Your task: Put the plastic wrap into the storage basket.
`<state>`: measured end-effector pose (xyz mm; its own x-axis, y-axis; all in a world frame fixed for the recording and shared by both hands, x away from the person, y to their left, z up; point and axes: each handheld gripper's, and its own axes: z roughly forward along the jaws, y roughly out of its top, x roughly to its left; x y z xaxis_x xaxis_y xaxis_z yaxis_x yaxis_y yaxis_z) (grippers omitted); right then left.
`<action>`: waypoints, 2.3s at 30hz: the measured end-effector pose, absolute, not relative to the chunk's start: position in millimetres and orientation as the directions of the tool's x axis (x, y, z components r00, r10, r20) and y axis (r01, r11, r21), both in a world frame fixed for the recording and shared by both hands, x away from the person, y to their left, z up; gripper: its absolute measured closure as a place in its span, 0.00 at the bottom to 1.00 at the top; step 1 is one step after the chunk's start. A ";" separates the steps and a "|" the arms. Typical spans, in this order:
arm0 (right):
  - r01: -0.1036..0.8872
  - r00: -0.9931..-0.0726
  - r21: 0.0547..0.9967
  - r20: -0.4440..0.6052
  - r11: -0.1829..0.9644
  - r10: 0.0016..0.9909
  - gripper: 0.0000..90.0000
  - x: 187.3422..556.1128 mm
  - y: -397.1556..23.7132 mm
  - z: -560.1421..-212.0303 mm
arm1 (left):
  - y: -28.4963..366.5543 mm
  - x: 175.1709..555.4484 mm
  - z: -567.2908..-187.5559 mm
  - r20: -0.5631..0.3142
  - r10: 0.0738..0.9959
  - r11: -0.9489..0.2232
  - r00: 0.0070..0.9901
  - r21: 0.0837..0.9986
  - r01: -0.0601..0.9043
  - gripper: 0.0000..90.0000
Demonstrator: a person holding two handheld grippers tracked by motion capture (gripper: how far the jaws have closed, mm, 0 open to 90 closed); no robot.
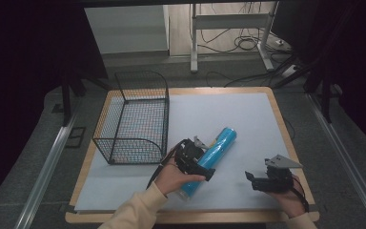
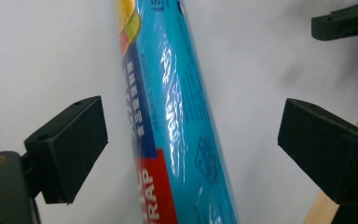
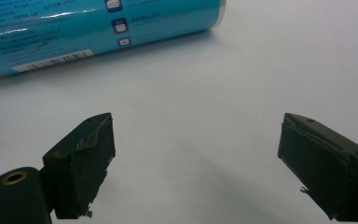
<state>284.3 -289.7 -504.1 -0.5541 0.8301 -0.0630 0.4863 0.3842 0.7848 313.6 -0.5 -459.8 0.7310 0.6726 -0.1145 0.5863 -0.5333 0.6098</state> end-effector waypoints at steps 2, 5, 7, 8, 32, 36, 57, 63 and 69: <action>0.486 -0.553 0.787 -0.060 0.380 0.831 0.12 284.2 -290.0 -503.7 | -3.8 317.0 -460.3 -0.106 0.670 -0.545 0.735 0.602 0.584 0.08; 0.485 -0.551 0.788 -0.060 0.378 0.832 0.12 284.1 -290.6 -503.4 | -7.5 321.6 -461.8 -0.101 0.673 -0.550 0.733 0.593 0.587 0.08; 0.485 -0.551 0.789 -0.060 0.378 0.832 0.12 284.1 -290.7 -503.4 | -9.4 324.6 -462.9 -0.101 0.678 -0.551 0.728 0.586 0.594 0.09; 0.484 -0.551 0.789 -0.059 0.377 0.832 0.12 284.2 -290.6 -503.5 | -10.6 326.1 -463.7 -0.100 0.679 -0.554 0.727 0.581 0.597 0.09; 0.490 -0.553 0.784 -0.060 0.383 0.831 0.13 284.5 -291.2 -504.2 | -39.1 351.6 -502.9 -0.059 0.709 -0.620 0.703 0.422 0.661 0.21; 0.495 -0.547 0.781 -0.060 0.381 0.835 0.13 285.1 -292.1 -504.8 | -40.8 352.4 -504.6 -0.058 0.708 -0.626 0.704 0.411 0.663 0.29; 0.504 -0.535 0.775 -0.066 0.381 0.842 0.15 285.6 -292.1 -505.4 | -24.1 368.1 -501.0 -0.180 0.674 -0.634 0.716 0.358 0.686 0.32; 0.504 -0.535 0.776 -0.064 0.379 0.843 0.15 285.4 -292.4 -505.2 | -22.4 368.3 -496.8 -0.156 0.664 -0.653 0.731 0.355 0.669 0.33; 0.505 -0.532 0.778 -0.061 0.374 0.844 0.15 285.9 -293.2 -505.2 | -21.1 366.3 -479.6 -0.155 0.643 -0.664 0.750 0.374 0.647 0.34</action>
